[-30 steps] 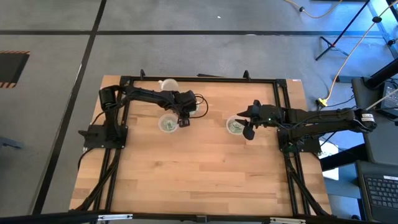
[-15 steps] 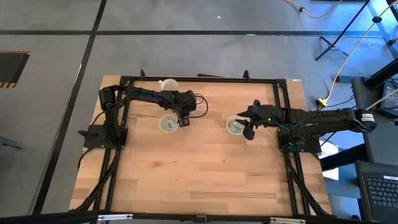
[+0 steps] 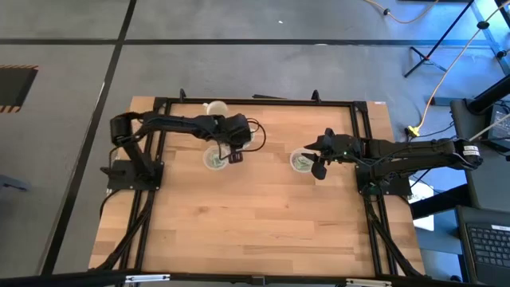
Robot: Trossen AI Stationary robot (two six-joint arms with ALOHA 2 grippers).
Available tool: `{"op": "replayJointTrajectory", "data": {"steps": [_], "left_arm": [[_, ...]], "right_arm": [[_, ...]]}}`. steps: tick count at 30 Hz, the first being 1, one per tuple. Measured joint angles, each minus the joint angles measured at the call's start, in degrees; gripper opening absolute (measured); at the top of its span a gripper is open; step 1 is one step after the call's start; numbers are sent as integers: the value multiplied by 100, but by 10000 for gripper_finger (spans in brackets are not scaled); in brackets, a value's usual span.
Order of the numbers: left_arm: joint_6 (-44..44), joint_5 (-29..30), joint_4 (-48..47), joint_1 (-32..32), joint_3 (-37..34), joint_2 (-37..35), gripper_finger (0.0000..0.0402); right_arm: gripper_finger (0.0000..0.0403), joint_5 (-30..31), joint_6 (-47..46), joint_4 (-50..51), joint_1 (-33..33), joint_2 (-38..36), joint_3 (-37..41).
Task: Pick and place Stevia / Truvia into bins
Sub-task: Put the stevia packet into the left transparent container
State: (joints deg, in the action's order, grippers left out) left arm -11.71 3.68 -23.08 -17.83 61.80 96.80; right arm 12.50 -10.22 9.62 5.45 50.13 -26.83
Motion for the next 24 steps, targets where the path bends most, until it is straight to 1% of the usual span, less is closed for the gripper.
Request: {"op": "replayJointTrajectory", "data": {"steps": [4,8,11,14,17,24], "left_arm": [[304,-35,-642,204,9,-658,3],[1043,-41,-1549,480,9,-1196,3],[1591,-6,-2120,716,-53,-1389,3],[1978,147,-2410,917,-227,-1392,3],[2272,268,-2600,1000,-369,-1217,3],[2357,272,-2569,939,-522,-891,4]], "right_arm": [[145,1,-7,53,0,0,0],[145,1,-11,130,-2,1,0],[145,1,-13,148,0,0,0],[145,1,-15,144,-1,0,0],[145,1,-16,148,0,0,0],[145,1,-20,148,0,0,0]]}}
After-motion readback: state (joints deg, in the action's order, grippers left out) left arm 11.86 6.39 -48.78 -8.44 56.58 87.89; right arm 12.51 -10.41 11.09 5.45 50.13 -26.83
